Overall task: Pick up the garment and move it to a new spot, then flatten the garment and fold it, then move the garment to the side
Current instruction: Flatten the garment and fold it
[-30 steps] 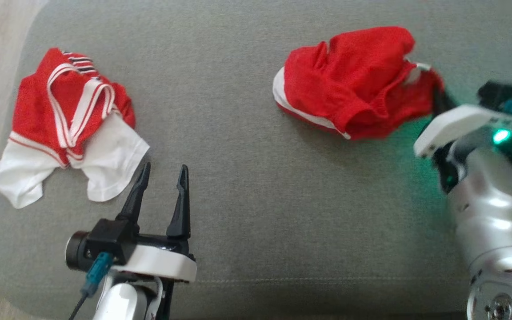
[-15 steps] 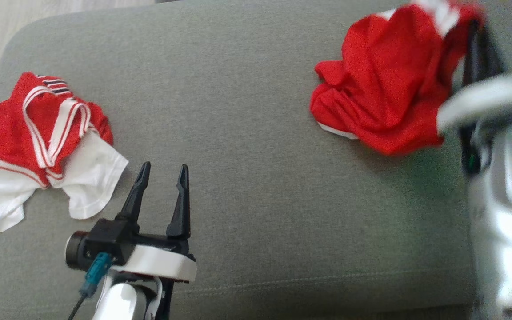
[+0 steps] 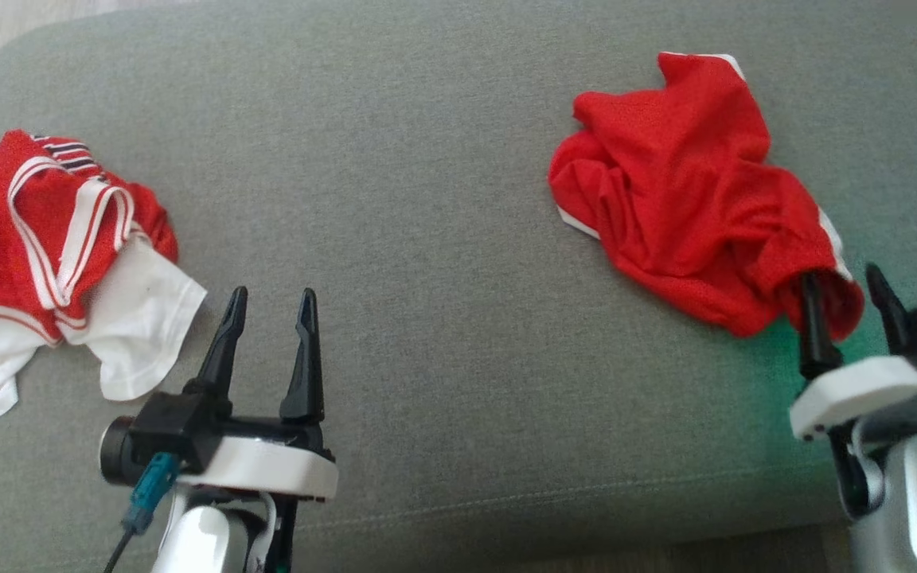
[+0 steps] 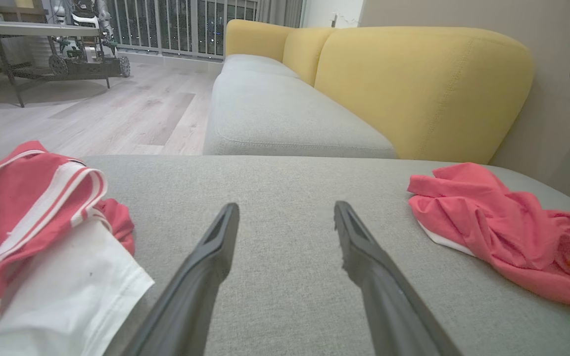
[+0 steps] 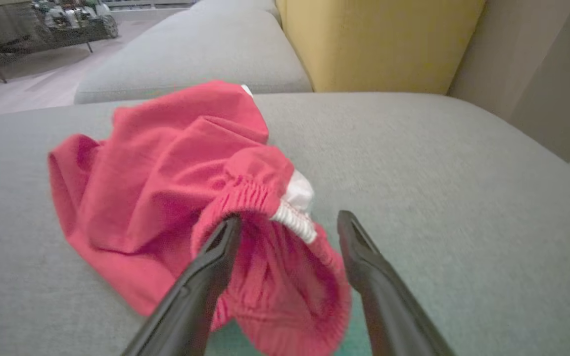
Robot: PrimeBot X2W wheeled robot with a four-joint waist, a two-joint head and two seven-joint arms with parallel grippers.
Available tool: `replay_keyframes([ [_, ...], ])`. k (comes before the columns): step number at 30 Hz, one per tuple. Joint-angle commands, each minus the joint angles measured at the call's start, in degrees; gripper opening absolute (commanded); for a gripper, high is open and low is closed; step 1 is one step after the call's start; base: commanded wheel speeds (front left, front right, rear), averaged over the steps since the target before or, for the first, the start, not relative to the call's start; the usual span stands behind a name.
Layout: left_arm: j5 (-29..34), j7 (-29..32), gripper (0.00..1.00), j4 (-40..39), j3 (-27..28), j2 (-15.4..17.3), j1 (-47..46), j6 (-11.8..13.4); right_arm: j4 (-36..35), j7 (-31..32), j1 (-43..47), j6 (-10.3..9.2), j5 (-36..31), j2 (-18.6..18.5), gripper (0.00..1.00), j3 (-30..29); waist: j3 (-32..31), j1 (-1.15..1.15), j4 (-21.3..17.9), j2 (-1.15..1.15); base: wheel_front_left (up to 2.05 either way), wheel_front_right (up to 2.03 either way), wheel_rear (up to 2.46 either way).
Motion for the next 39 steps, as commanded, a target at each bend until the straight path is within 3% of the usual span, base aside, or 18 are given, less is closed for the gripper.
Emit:
replay_keyframes([
  [1, 0.5, -0.3, 1.0, -1.7, 1.6, 0.1, -2.2, -0.5, -5.1, 1.8, 0.1, -0.01, 0.3, -0.4, 1.0, 4.0, -0.4, 0.0, 0.0, 0.0, 0.0, 0.0, 0.0],
  [10, -0.5, -0.3, 1.0, -1.1, 0.6, 0.1, -1.8, -0.7, -15.7, 11.3, 6.0, -0.01, -3.0, -0.4, 1.0, 12.9, -1.7, 0.0, 2.8, 0.0, 0.0, 0.0, 0.0],
  [15, -1.1, -0.3, 1.0, -1.3, 0.6, 0.1, -1.2, -0.2, -16.2, 15.2, 9.5, -0.01, -4.7, -0.4, 1.0, 12.1, -2.0, 0.0, 4.5, 0.0, 0.0, 0.0, 0.0],
  [22, -1.5, -0.3, 1.0, -1.4, -0.3, 0.1, -1.2, -0.1, -8.3, 14.5, 6.0, -0.01, -6.0, -0.4, 1.0, 9.6, -2.0, 0.0, 6.1, 0.0, 0.0, 0.0, 0.0],
  [30, -1.5, -0.3, 1.0, -1.3, -1.2, 0.1, -1.1, 0.0, 4.3, 10.2, -2.0, -0.01, -13.5, -0.4, 1.0, 4.2, -2.1, 0.0, 8.8, 0.0, 0.0, 0.0, 0.0],
  [31, -1.5, -0.3, 1.0, -1.2, -1.3, 0.1, -1.0, 0.0, 6.0, 9.9, -2.7, -0.01, -13.8, -0.4, 0.93, 3.7, -2.1, 0.0, 9.1, 0.0, 0.0, 0.0, 0.0],
  [32, -1.5, -0.3, 1.0, -1.1, -1.4, 0.1, -0.9, 0.0, 7.7, 9.8, -3.3, -0.01, -13.7, -0.4, 0.43, 3.4, -2.3, 0.0, 9.5, 0.0, 0.0, 0.0, 0.0],
  [33, -1.6, -0.3, 1.0, -1.0, -1.5, 0.1, -0.8, -0.1, 9.5, 9.7, -3.7, -0.01, -13.1, -0.4, 0.0, 3.3, -2.5, 0.0, 9.9, 0.0, 0.0, 0.0, 0.0],
  [36, -1.7, -0.3, 1.0, -0.7, -1.5, 0.1, -0.4, 0.0, 13.9, 8.0, -5.1, -0.01, -5.7, -0.4, 0.0, 4.5, -3.1, 0.0, 10.9, 0.0, 0.0, 0.0, 0.0],
  [39, -1.7, -0.3, 1.0, -0.7, -1.5, 0.1, 0.0, 0.0, 17.7, 5.2, -7.5, -0.01, 10.0, -0.4, 0.0, 9.1, -3.7, 0.0, 11.4, 0.0, 0.0, 0.0, 0.0],
])
